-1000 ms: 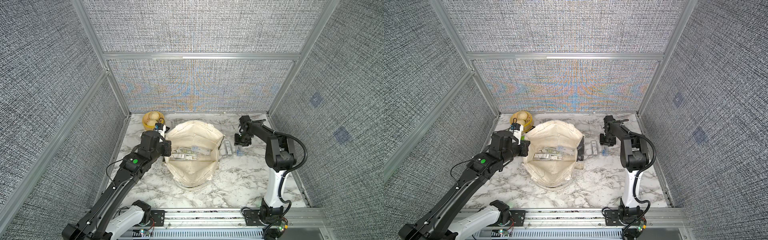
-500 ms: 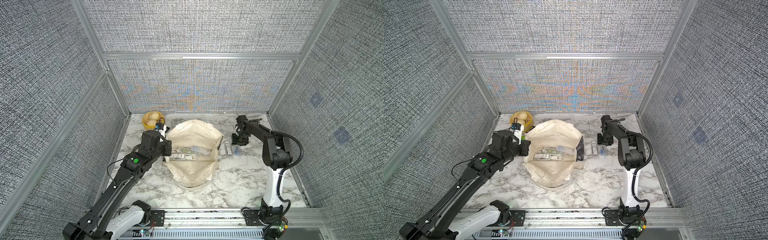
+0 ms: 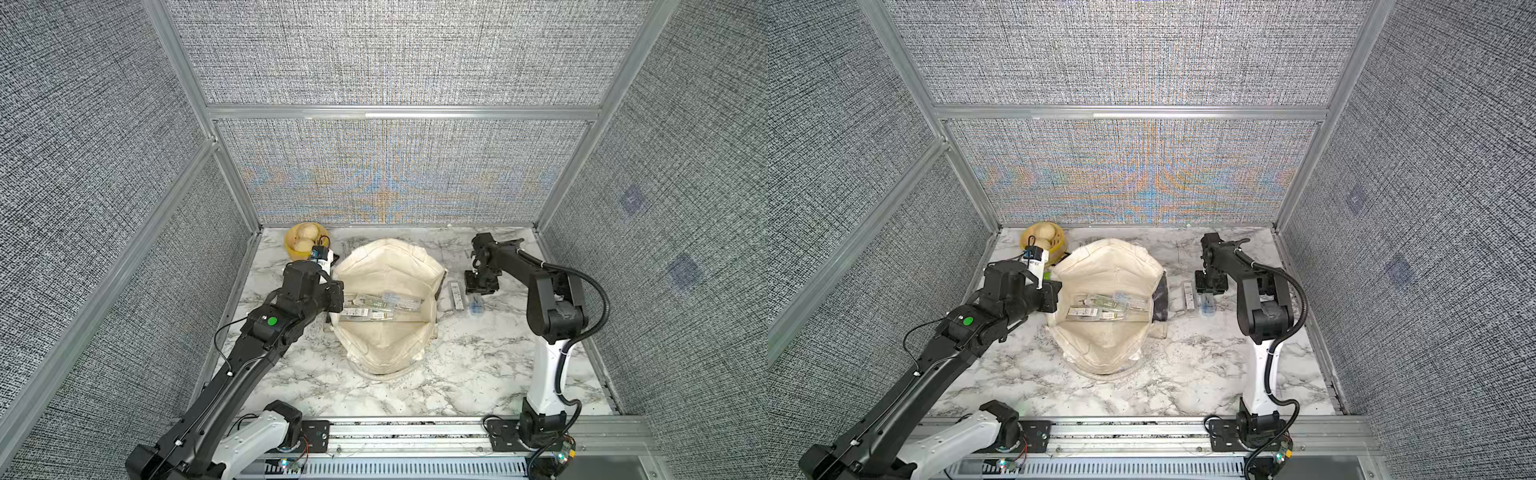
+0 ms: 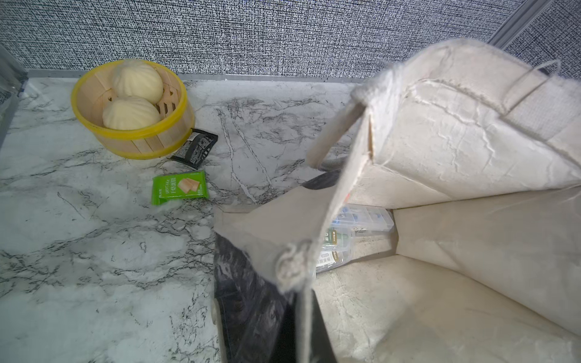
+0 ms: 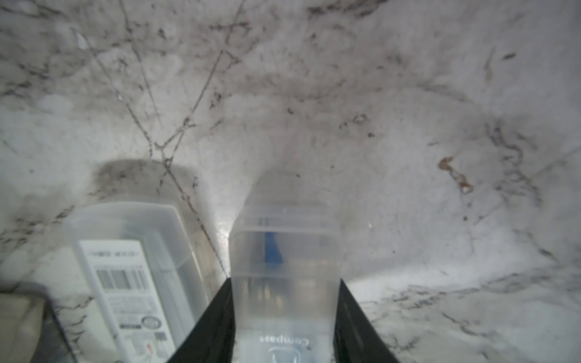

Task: Take out the compass set from the canvas bag
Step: Place the compass set at the center of the board.

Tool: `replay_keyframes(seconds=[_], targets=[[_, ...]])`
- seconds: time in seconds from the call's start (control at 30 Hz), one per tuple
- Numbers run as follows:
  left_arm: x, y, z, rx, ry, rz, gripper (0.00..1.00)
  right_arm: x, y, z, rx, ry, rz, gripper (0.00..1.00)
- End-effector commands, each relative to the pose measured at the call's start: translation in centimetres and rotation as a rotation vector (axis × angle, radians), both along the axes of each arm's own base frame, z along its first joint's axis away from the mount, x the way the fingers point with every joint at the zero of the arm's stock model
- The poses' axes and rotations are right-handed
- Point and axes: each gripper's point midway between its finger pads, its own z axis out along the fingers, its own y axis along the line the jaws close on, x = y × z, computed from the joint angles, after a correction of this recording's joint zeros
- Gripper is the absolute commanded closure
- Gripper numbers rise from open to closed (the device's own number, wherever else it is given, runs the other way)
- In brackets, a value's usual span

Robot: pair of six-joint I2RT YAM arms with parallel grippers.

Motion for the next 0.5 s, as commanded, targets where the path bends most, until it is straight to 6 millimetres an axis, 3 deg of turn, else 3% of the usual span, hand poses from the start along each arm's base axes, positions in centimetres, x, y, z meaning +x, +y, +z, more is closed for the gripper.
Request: replay_keyframes(seconds=[0.0,0.4,0.47], targets=[[0.2,-0.3,0.6,-0.011,-0.030,-0.013,1.00,-0.3,0.0,0.6,-0.010,-0.004,0.013,0.55],[0.0,-0.2,0.6,-0.013,-0.033,-0.013,1.00,-0.2,0.0,2.2,-0.023,-0.039,0.014,0.47],[0.0,-0.2,0.6,-0.010,-0.032,-0.013,1.00,-0.4,-0.1,3.7,-0.029,-0.063,0.015,0.47]])
